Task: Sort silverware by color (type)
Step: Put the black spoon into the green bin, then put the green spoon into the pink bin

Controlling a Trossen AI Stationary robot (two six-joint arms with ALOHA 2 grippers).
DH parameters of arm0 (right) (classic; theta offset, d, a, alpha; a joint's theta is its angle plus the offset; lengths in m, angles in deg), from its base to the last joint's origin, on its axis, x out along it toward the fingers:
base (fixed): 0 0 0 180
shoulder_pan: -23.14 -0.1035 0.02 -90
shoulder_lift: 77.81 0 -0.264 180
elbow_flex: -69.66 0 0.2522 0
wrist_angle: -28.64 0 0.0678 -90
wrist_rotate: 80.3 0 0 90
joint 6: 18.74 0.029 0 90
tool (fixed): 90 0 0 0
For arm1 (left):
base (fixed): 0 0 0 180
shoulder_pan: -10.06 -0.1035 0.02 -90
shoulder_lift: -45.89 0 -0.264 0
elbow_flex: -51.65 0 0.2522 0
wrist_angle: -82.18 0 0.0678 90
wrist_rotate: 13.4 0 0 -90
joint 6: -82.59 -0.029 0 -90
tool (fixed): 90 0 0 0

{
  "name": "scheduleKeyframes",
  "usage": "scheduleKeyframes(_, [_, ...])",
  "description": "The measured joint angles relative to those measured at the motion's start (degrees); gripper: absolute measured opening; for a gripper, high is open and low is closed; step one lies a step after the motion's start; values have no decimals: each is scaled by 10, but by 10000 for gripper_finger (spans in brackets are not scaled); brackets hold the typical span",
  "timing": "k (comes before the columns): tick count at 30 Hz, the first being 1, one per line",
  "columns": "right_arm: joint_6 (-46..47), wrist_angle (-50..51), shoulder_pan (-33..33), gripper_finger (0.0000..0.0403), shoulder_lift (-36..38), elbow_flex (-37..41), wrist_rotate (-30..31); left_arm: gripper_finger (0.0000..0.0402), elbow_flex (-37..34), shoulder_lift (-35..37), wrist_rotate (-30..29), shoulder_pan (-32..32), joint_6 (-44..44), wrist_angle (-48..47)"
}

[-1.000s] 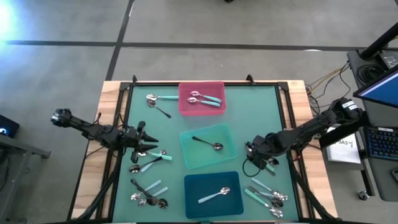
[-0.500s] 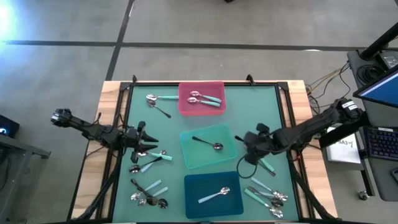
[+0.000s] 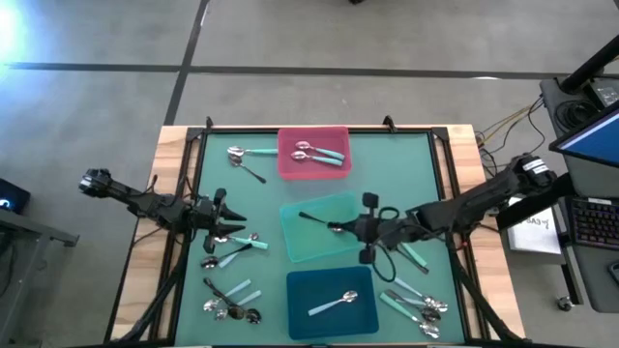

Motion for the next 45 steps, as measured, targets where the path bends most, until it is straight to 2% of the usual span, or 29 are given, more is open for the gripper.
scheduleKeyframes(6, [-24, -65, 17, 9, -78, 0, 0, 96, 0, 0, 0, 0, 0, 0])
scheduleKeyframes(11, [9, -62, 23, 12, -128, -12, 0, 96, 0, 0, 0, 0, 0, 0])
scheduleKeyframes(19, [27, -33, 33, 47, -157, -64, 5, 96, 0, 0, 0, 0, 0, 0])
scheduleKeyframes(26, [28, 79, 39, 73, -157, -128, 6, 96, 0, 0, 0, 0, 0, 0])
scheduleKeyframes(37, [18, 274, 61, 77, -96, -212, 12, 96, 0, 0, 2, 0, 3, 1])
scheduleKeyframes(45, [33, 314, 61, 77, -29, -215, 12, 96, 0, -1, 3, 0, 4, 1])
